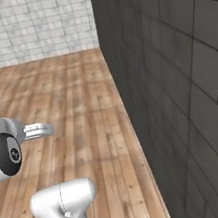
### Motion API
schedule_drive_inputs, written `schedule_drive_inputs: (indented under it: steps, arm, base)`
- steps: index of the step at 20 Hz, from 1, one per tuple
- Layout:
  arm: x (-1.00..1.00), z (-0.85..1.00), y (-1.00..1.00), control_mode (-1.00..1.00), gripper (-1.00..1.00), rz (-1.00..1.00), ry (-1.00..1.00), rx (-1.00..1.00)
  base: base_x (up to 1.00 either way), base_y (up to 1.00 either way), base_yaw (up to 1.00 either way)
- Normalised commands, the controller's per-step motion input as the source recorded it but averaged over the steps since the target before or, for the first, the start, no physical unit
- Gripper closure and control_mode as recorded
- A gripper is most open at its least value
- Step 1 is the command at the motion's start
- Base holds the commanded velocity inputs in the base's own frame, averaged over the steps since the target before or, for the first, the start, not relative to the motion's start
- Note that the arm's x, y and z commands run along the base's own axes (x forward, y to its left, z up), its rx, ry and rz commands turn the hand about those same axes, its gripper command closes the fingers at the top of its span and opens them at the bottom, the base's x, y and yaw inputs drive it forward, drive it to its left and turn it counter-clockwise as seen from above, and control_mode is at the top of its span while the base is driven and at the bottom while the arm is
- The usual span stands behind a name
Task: Move the bowls from the cabinet to the plates on the dining table.
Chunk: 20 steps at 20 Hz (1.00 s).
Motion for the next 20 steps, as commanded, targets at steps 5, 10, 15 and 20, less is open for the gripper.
schedule_drive_inputs:
  steps: [5, 10, 15, 20]
  arm:
    - [0.00, 0.00, 0.00, 1.00, -1.00, 0.00, 0.00, 0.00]
    - [0.00, 0.00, 0.00, 1.00, -1.00, 0.00, 0.00, 0.00]
    - [0.00, 0.00, 0.00, 1.00, -1.00, 0.00, 0.00, 0.00]
    - [0.00, 0.00, 0.00, 1.00, -1.00, 0.00, 0.00, 0.00]
  base:
    - [1.00, 0.16, 0.02]
    - [1.00, 0.26, 0.00]
    - [1.00, 0.47, 0.00]
    - [1.00, 0.88, 0.00]
